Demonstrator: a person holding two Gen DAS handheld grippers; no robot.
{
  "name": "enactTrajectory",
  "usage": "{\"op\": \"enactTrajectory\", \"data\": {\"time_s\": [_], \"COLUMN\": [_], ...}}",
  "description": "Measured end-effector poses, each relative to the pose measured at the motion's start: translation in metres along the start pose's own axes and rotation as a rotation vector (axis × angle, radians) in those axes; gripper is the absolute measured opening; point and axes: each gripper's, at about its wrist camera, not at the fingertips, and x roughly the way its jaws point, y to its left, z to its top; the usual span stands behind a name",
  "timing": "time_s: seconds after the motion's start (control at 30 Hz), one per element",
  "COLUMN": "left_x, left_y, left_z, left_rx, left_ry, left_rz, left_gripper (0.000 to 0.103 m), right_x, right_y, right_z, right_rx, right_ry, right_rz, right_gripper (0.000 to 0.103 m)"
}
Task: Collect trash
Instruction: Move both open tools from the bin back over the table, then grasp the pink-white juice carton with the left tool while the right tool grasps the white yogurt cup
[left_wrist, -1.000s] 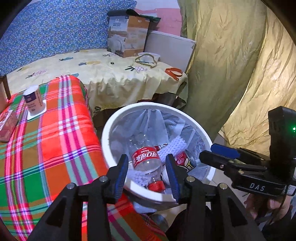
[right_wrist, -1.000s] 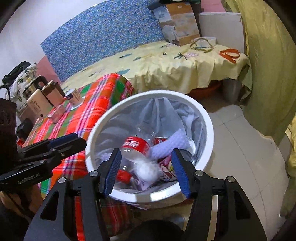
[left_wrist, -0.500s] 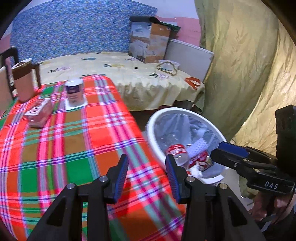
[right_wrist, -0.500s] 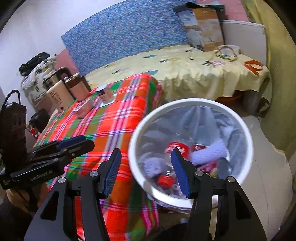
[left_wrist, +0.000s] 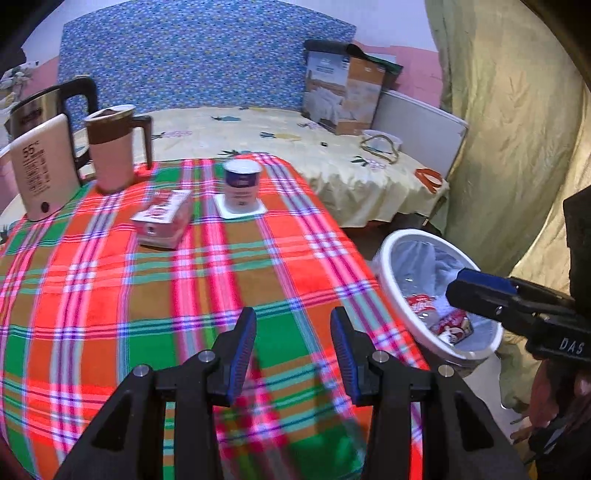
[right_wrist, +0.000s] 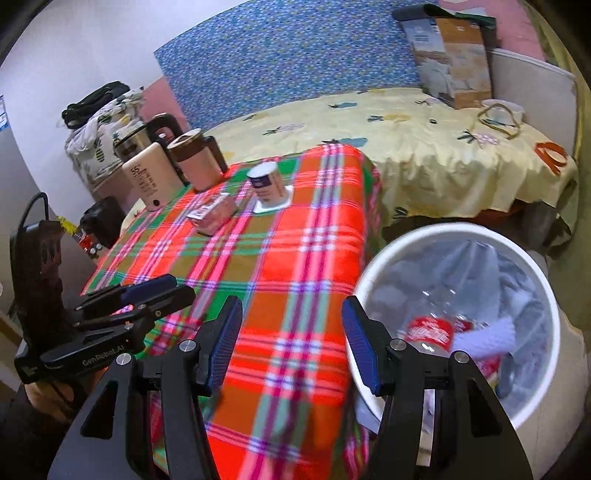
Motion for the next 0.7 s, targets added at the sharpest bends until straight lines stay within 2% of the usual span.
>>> {"op": "enactTrajectory", "data": {"time_s": [0.3,0.4,0.53,0.7], "left_x": [0.005,0.011,0.021,0.038], "left_y": [0.047,0.065,0.081,0.094], "left_z": [0.023,0.032,0.042,0.056], "left_rx": [-0.002,-0.013,-0.009,0.007], "left_ry": [-0.016,-0.015,-0.018,-0.017], "left_rz": [0.097,0.107,0.119,0.133], "left_gripper": [0.044,0.044,0.052,0.058], "right_x": [0.031,0.043,0.059,0.079], "right_y": [0.030,0.038,0.041,0.039], "right_z": [0.029,0.037,0.048,0.062], "right_rx": [-0.055,-0.076,-0.094,-0.092], "right_ry": [0.010,0.016,0.025,0.034], "right_rz": [0.014,0.014,0.012,0.007], "right_gripper": [0.059,0.061,0.061,0.062]}}
